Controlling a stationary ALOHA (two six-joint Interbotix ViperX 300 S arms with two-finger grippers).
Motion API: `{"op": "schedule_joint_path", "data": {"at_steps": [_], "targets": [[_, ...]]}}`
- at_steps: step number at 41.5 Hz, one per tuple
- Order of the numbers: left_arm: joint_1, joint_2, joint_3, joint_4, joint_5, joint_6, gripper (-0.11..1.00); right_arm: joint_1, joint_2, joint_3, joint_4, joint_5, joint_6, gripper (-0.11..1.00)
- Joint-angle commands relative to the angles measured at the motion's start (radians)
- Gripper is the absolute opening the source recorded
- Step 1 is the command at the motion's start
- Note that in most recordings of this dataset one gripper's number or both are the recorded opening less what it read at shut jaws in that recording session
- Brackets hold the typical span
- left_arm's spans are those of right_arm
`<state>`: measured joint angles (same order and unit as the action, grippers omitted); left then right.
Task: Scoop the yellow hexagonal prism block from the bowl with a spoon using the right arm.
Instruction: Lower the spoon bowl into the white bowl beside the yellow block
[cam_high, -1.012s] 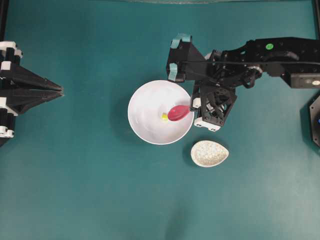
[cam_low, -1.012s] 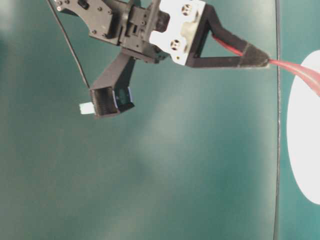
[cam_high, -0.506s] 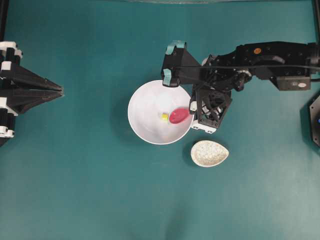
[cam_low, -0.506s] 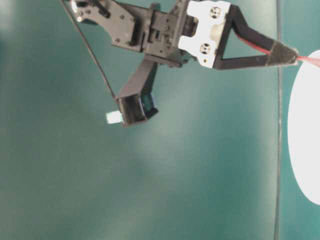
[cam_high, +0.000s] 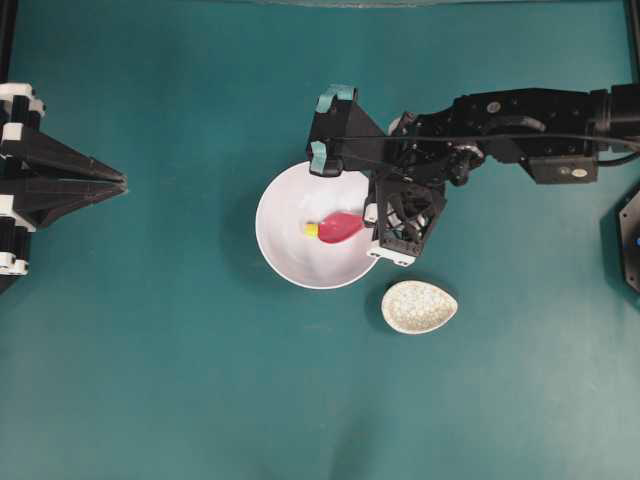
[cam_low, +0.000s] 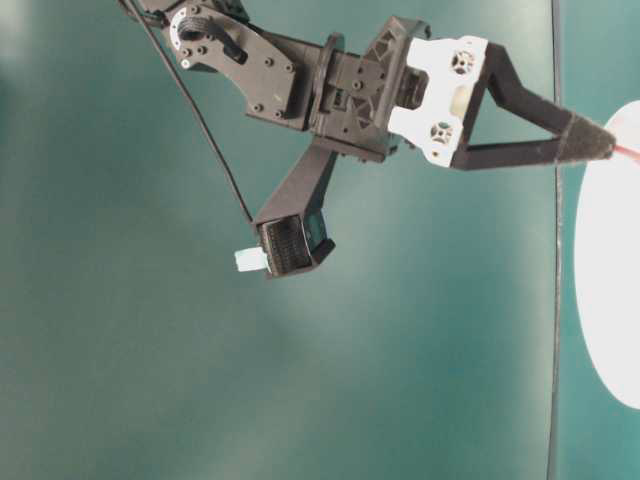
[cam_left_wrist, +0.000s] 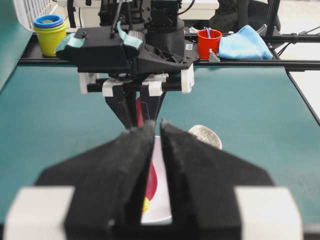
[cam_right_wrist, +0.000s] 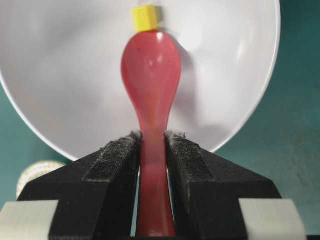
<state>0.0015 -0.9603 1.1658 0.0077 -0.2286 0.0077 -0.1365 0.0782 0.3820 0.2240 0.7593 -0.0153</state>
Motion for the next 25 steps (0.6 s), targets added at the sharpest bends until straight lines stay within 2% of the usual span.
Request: {"op": "schedule_joint_path", "data": {"at_steps": [1,25], "targets": [[0.0,0.002,-0.023,0.003,-0.002,0.0,0.13,0.003,-0.008,-0.025,0.003,-0.026,-0.002,0.25],[0.0,0.0,-0.025,0.003,-0.002,0.0,0.13,0.014,0.029,-0.023,0.003,-0.141,-0.002,0.25]]}}
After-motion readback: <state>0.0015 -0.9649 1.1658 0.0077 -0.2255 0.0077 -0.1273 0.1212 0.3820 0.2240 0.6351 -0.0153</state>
